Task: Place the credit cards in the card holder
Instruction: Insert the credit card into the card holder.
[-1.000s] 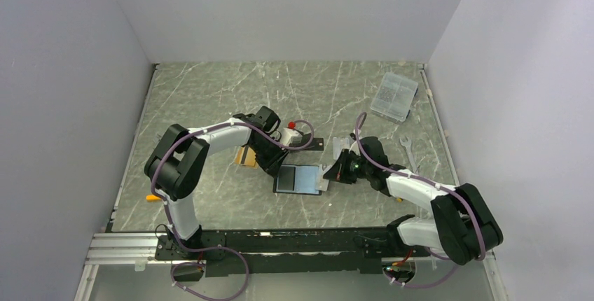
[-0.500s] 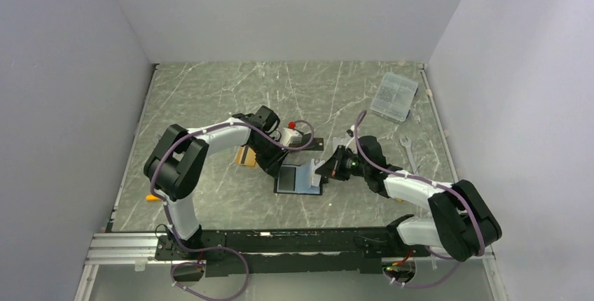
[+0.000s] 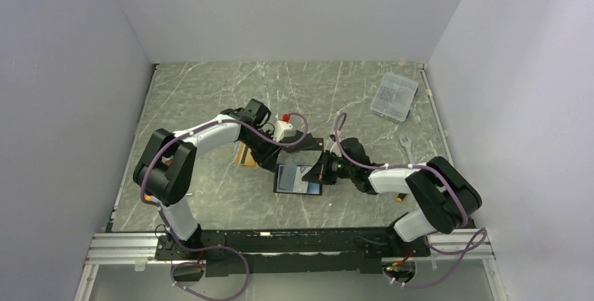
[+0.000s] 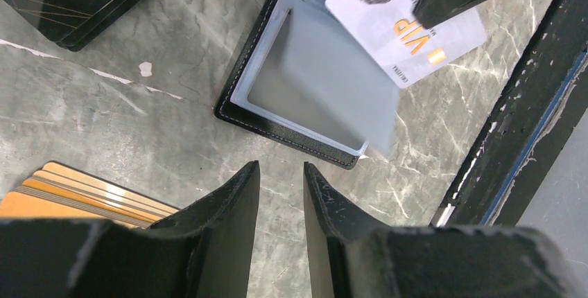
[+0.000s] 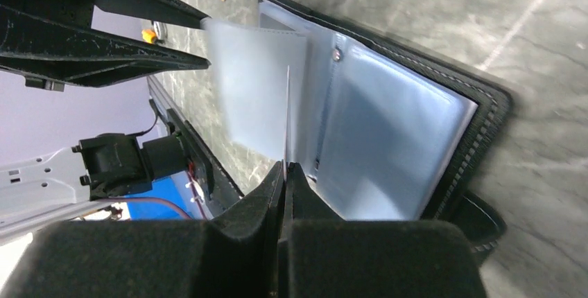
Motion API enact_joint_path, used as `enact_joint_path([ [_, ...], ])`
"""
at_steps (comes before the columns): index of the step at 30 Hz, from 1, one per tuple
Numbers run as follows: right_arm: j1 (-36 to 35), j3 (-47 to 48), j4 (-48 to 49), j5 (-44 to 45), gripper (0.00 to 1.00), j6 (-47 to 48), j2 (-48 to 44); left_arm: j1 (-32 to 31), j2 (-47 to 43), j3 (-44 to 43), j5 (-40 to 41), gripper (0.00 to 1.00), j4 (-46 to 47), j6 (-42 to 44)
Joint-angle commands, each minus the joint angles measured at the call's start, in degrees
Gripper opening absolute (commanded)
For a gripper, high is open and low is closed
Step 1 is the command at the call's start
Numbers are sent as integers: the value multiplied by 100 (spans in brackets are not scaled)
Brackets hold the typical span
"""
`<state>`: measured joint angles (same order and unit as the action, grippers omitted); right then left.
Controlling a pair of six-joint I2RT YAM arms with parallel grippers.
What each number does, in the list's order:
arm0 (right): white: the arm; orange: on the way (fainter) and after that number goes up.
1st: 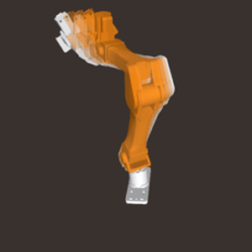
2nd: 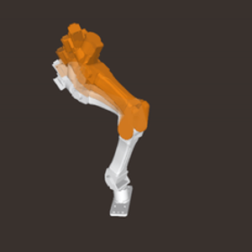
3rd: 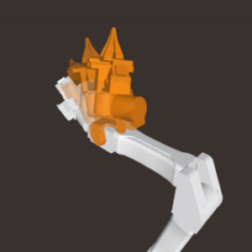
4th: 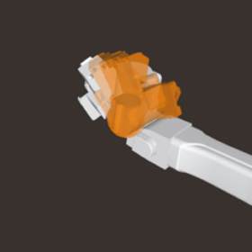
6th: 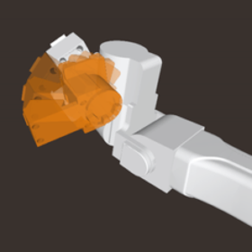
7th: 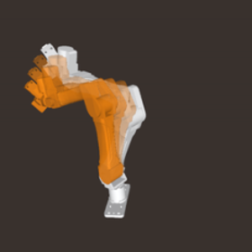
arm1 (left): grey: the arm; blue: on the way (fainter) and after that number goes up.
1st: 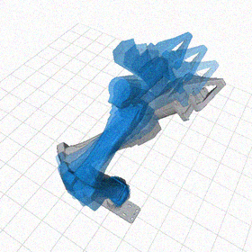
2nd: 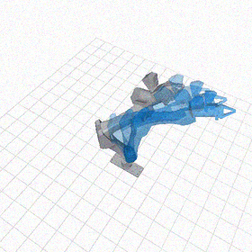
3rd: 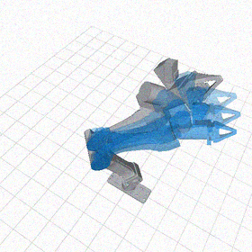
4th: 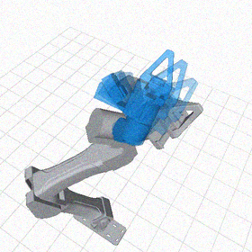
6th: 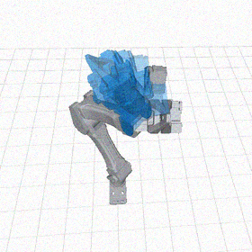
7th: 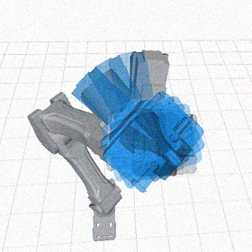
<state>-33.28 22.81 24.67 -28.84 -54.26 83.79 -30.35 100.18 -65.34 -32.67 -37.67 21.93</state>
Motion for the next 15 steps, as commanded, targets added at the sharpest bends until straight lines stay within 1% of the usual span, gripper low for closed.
enact_joint_path([
  [1, -124, 327, 627, -48, 0, -123, 183, 56, -229, 15, -239, 35, -91, 316],
  [8, -142, 500, 103, 77, 0, 155, 138, 73, -240, 63, -259, 35, -118, 420],
  [11, 30, 486, -111, 90, 0, 294, 7, 73, -280, 32, -248, 35, -126, 518],
  [15, 275, 423, -129, -1, 0, 404, 9, 58, -322, -89, -356, 34, -146, 536],
])
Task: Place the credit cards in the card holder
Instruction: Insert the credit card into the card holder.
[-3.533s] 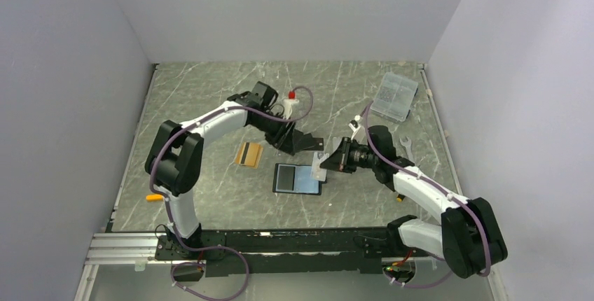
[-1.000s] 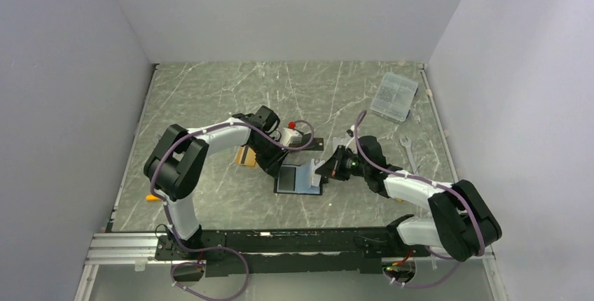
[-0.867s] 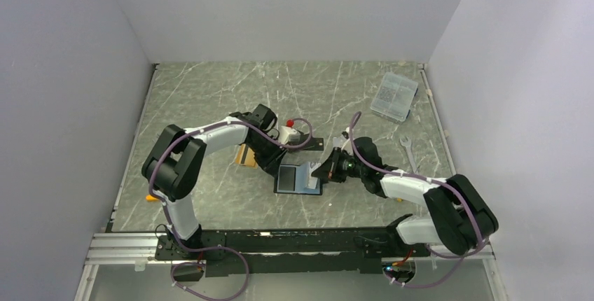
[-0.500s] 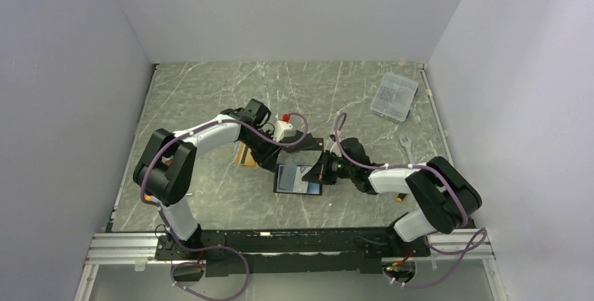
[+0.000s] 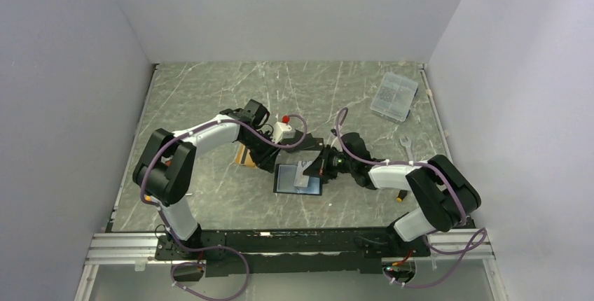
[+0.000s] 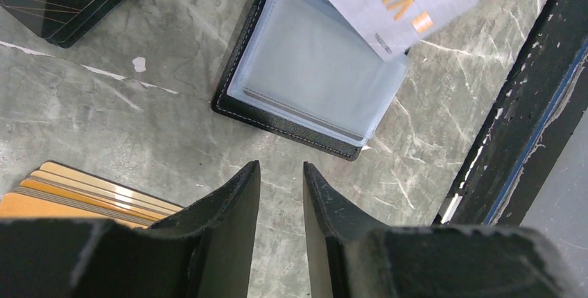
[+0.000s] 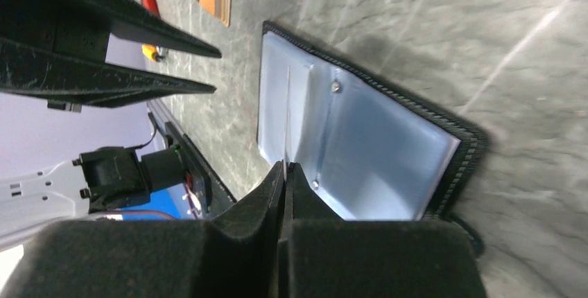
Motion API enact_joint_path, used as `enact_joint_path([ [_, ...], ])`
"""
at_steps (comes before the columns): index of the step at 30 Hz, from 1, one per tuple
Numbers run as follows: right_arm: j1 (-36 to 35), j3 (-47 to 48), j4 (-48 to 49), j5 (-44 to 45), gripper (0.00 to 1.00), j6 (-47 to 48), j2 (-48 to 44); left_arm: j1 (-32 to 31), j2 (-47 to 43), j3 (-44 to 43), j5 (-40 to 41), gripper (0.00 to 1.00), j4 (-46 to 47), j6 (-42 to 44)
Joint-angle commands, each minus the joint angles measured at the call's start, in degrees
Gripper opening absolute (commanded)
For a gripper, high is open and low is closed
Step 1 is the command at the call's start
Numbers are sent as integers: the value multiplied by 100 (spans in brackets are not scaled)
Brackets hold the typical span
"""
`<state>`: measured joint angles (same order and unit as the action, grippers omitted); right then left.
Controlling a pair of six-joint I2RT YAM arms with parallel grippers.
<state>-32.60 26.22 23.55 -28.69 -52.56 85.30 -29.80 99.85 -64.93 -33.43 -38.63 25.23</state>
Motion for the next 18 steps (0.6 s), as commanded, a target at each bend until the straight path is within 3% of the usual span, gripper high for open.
enact_joint_path([
  [1, 239, 62, 12, -37, 0, 238, -145, -13, -291, -142, -264, 34, -25, 185],
  [18, 333, -325, 780, -137, 0, -45, 119, -360, -149, 438, 187, 29, 463, -374],
])
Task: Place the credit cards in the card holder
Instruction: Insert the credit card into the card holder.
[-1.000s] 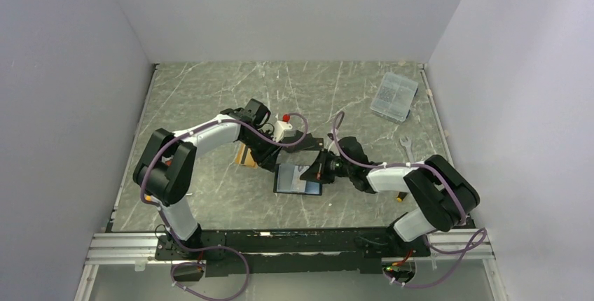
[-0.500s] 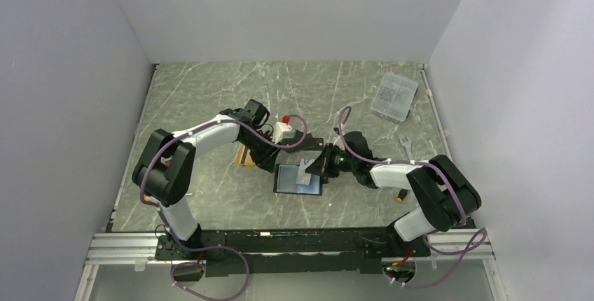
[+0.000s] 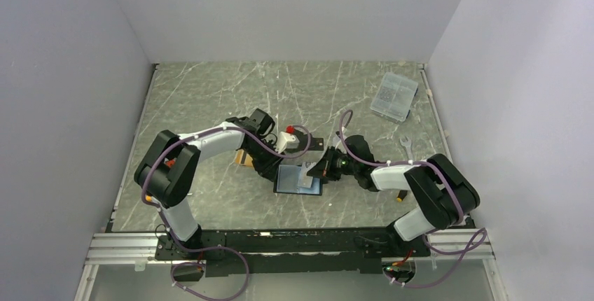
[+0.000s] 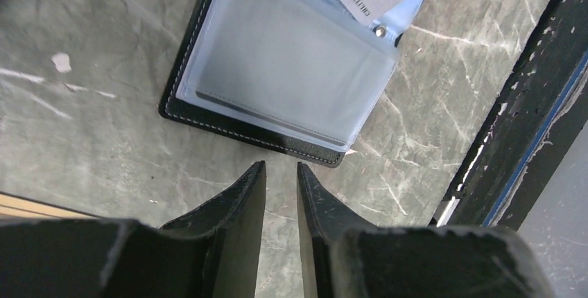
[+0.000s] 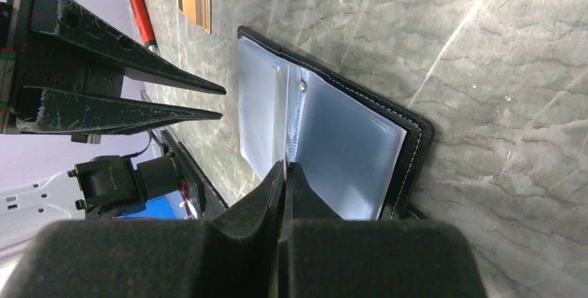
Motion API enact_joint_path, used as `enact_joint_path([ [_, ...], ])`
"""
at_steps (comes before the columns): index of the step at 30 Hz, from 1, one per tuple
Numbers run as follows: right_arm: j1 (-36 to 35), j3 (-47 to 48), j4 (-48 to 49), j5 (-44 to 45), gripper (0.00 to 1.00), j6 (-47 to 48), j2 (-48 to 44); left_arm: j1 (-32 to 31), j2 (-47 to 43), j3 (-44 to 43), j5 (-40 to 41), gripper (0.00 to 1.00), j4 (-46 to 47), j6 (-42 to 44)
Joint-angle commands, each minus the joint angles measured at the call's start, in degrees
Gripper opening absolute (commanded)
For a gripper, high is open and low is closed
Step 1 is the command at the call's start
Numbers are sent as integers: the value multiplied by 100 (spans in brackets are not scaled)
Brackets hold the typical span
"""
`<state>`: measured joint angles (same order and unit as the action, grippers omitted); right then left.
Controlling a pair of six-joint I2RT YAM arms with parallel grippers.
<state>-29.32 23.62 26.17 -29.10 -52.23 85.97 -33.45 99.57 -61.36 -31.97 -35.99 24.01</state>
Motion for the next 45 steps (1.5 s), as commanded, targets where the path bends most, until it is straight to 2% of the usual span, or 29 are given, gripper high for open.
enact_joint_path([
  [1, 5, -86, 586, -98, 0, -104, 76, 0, -122, 98, 14, 29, 222, -328],
  [7, 9, -223, 977, -124, 0, -292, 188, -5, -49, 64, -28, 29, 252, -445],
  [17, 15, -251, 1196, -176, 0, -402, 228, -196, 7, 202, 857, 25, 450, -125],
  [23, 13, -252, 1261, -164, 0, -447, 273, -368, 21, 294, 1090, 25, 613, -11],
  [45, -3, -344, 2123, -299, 0, -909, 859, -590, -8, 543, 1329, 13, 487, 235],
])
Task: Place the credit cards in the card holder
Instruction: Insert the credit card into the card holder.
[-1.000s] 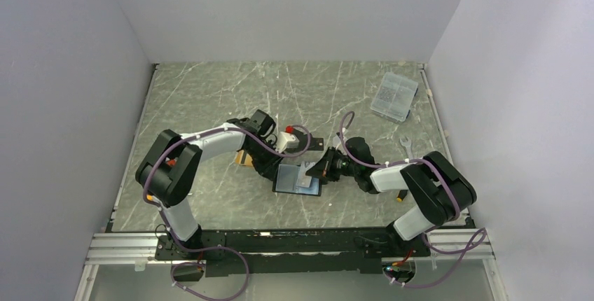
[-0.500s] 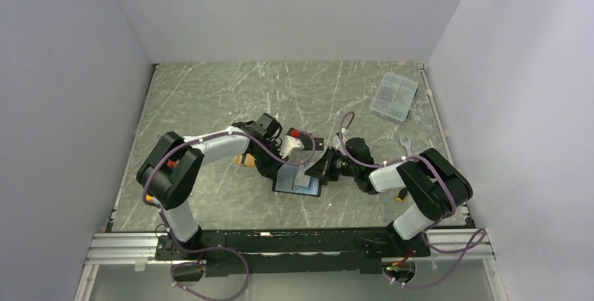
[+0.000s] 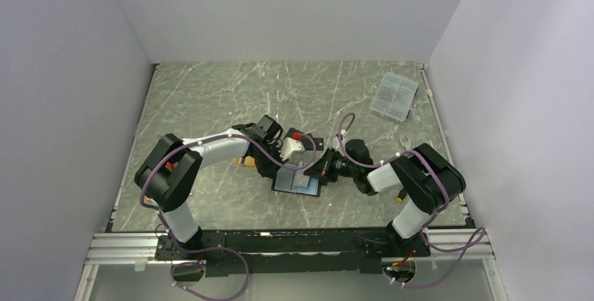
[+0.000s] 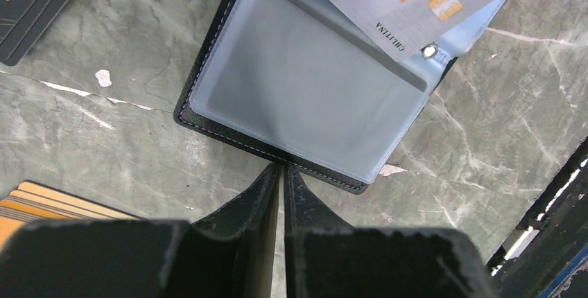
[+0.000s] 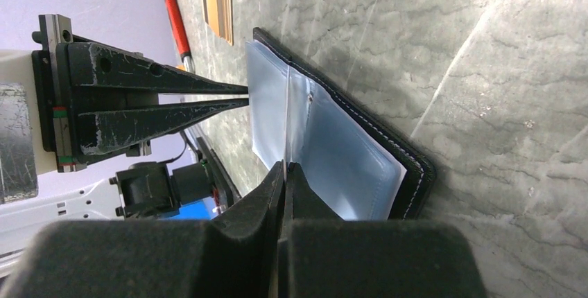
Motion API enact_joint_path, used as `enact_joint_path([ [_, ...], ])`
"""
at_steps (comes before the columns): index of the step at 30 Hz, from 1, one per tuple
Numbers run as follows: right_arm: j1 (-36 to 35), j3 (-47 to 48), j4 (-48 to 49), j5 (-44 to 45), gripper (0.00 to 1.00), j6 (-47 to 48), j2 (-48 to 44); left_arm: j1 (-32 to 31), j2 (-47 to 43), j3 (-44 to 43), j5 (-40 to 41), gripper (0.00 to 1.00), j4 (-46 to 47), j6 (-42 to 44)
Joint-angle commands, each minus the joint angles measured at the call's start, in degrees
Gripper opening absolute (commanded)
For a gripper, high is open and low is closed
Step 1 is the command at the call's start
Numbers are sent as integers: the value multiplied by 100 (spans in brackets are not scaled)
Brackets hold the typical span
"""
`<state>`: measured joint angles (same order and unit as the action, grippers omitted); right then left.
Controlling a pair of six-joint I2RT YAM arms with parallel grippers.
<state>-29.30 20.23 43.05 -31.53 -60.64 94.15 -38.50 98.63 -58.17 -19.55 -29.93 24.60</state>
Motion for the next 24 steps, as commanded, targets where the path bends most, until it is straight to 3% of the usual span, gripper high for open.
enact_joint_path([
  [1, -6, 2, 415, -63, 0, -61, 16, -75, 94, 217, 91, 13, -131, 189],
  [7, 3, 120, -16, 21, 0, 123, -268, -84, 67, 221, 135, 12, -133, 243],
  [24, -11, 63, 433, -37, 0, -116, 33, -77, 77, 274, 74, 9, -101, 225],
])
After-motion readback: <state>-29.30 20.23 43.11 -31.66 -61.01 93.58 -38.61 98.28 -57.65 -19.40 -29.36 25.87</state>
